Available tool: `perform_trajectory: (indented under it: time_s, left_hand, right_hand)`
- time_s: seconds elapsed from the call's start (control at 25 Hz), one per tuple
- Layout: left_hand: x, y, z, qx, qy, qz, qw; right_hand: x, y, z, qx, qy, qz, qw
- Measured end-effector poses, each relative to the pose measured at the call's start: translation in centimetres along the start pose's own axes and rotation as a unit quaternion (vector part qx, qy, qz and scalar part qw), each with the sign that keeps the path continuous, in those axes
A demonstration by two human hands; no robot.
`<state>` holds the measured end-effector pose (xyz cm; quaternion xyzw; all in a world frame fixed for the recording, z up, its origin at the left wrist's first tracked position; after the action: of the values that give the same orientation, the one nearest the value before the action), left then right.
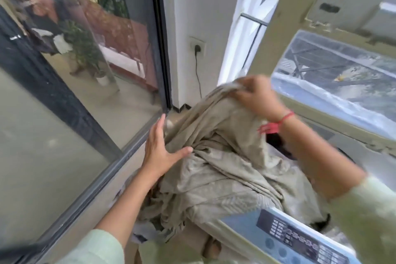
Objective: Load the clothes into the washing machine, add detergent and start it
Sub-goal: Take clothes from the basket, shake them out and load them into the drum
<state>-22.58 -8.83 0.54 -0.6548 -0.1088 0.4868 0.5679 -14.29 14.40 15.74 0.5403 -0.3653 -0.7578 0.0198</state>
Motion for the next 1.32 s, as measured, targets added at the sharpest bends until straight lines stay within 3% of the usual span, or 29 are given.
perform_trajectory:
  time_s: [0.08, 0.16, 0.2, 0.28, 0.36, 0.4, 0.44, 0.48, 0.52, 0.6, 0.64, 0.76, 0.8, 0.88, 0.96, 1.04, 1.16, 1.24, 1.32]
  left_hand:
    - [1.8, -4.9, 1.8, 0.128, 0.048, 0.062, 0.989]
    - [5.4, -9.4, 2.7, 0.210, 0.115, 0.110, 0.965]
    - [7.5, -11.1, 2.8, 0.220, 0.154, 0.133, 0.954]
    - [12.3, -12.7, 2.6, 0.216, 0.225, 0.220, 0.924]
    - [15.8, -11.9, 1.8, 0.184, 0.318, 0.340, 0.865]
    - [16.6, -11.3, 1.4, 0.169, 0.363, 0.384, 0.832]
    - [16.9, -10.7, 1.0, 0.161, 0.387, 0.400, 0.815]
    - [16.5, -10.3, 1.0, 0.156, 0.385, 0.387, 0.823]
    - [15.6, -9.8, 1.1, 0.150, 0.369, 0.356, 0.845]
    - [12.9, -8.7, 1.3, 0.129, 0.307, 0.268, 0.904]
    - [11.2, -8.0, 1.2, 0.123, 0.263, 0.222, 0.931]
    - [7.2, -5.1, 0.2, 0.084, 0.146, 0.127, 0.977]
    - [6.5, -4.2, 0.0, 0.060, 0.120, 0.112, 0.985]
    - [5.8, -2.8, -0.1, 0.012, 0.092, 0.081, 0.992]
    - [5.8, -2.3, 0.3, -0.016, 0.089, 0.053, 0.995]
    - [6.2, -2.0, 0.7, -0.030, 0.099, 0.039, 0.994]
    - [7.1, -2.8, 0.8, -0.028, 0.115, 0.021, 0.993]
    - [7.5, -4.1, 1.0, 0.001, 0.125, 0.022, 0.992]
    - [8.1, -5.7, 1.4, 0.037, 0.148, 0.052, 0.987]
  right_hand:
    - [-13.1, -0.9, -3.1, -0.018, -0.188, 0.067, 0.980]
    - [-22.7, -4.0, -7.8, 0.039, -0.345, 0.081, 0.934]
    - [-24.7, -5.7, -10.3, 0.079, -0.368, 0.053, 0.925]
    - [-23.7, -10.1, -14.1, 0.099, -0.354, -0.011, 0.930]
    - [-17.4, -12.9, -17.0, 0.101, -0.264, -0.085, 0.956]
    - [-13.7, -14.2, -18.3, 0.198, -0.161, -0.062, 0.965]
    - [-9.6, -15.8, -19.7, 0.315, -0.013, -0.058, 0.947]
    - [-5.9, -17.5, -21.0, 0.386, 0.133, -0.096, 0.908]
    - [-2.7, -19.5, -21.2, 0.398, 0.262, -0.146, 0.867]
    - [0.6, -20.8, -19.4, 0.322, 0.403, -0.223, 0.827]
    - [1.4, -19.9, -16.6, 0.230, 0.398, -0.266, 0.847]
    - [2.1, -13.1, -5.9, 0.058, 0.114, -0.228, 0.965]
    - [2.9, -10.2, -2.8, 0.001, 0.058, -0.220, 0.974]
    - [6.4, -6.8, 3.1, -0.058, 0.049, -0.302, 0.950]
    - [10.0, -6.5, 7.1, -0.016, 0.111, -0.410, 0.905]
    - [11.7, -7.0, 7.7, 0.020, 0.145, -0.433, 0.890]
    - [8.4, -6.9, 3.5, -0.050, 0.092, -0.372, 0.922]
    - [3.4, -9.0, -2.5, -0.011, 0.053, -0.329, 0.943]
    - [-1.7, -11.4, -9.6, 0.060, -0.020, -0.334, 0.940]
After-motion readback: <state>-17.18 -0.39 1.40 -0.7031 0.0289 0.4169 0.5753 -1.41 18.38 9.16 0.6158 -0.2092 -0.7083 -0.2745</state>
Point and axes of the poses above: each hand's wrist, its own z-axis towards the middle knuckle, its own x-axis out of the palm, y = z × x, the point moved 5 cm from there along z, towards the middle knuckle, and after that the axes turned 6 degrees about x, right-handed, at the moved point
